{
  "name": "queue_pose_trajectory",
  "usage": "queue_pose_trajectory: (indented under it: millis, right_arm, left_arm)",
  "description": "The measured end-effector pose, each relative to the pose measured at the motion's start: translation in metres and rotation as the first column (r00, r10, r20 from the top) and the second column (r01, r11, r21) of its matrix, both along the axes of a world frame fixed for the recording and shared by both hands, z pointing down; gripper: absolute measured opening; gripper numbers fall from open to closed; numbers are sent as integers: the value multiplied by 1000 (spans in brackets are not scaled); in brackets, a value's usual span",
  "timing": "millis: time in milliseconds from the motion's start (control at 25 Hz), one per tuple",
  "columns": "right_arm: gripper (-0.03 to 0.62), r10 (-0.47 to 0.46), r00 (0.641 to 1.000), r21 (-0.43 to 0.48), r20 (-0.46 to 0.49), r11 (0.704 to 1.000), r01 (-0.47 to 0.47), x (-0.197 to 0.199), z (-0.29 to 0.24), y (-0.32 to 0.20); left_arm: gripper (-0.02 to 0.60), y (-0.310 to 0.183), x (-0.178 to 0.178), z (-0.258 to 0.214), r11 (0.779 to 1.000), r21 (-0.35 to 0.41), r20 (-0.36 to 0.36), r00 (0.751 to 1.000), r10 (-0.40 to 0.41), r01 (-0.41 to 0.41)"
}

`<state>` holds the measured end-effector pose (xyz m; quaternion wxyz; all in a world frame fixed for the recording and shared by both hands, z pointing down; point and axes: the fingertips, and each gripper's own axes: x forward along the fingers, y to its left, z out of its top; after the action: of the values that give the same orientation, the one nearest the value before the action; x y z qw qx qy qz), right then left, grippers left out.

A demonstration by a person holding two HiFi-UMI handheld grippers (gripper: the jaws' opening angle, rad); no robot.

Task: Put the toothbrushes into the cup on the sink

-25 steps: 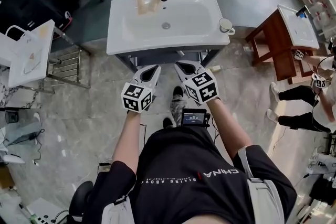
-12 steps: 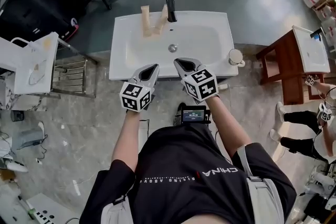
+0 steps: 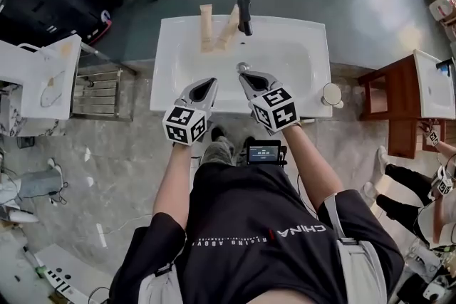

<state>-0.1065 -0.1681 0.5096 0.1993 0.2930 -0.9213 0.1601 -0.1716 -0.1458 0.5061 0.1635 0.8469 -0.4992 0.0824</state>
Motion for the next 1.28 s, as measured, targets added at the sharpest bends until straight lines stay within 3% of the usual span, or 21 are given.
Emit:
queue_pose_trajectory:
  millis: [280, 760, 1280]
  right_arm:
    - [9, 31, 999, -20, -25, 999, -31, -18, 9, -34]
    - [9, 130, 990, -9, -53, 991, -131, -64, 2, -108]
    - [9, 132, 990, -33, -44, 990, -134, -71, 6, -134]
  left_arm:
    - [6, -39, -27, 19, 999, -47, -5, 1000, 21, -21]
    - [6, -125, -77, 15, 992, -41, -22, 993, 116, -117]
    - [6, -154, -73, 26, 988, -80, -20, 991, 134, -135]
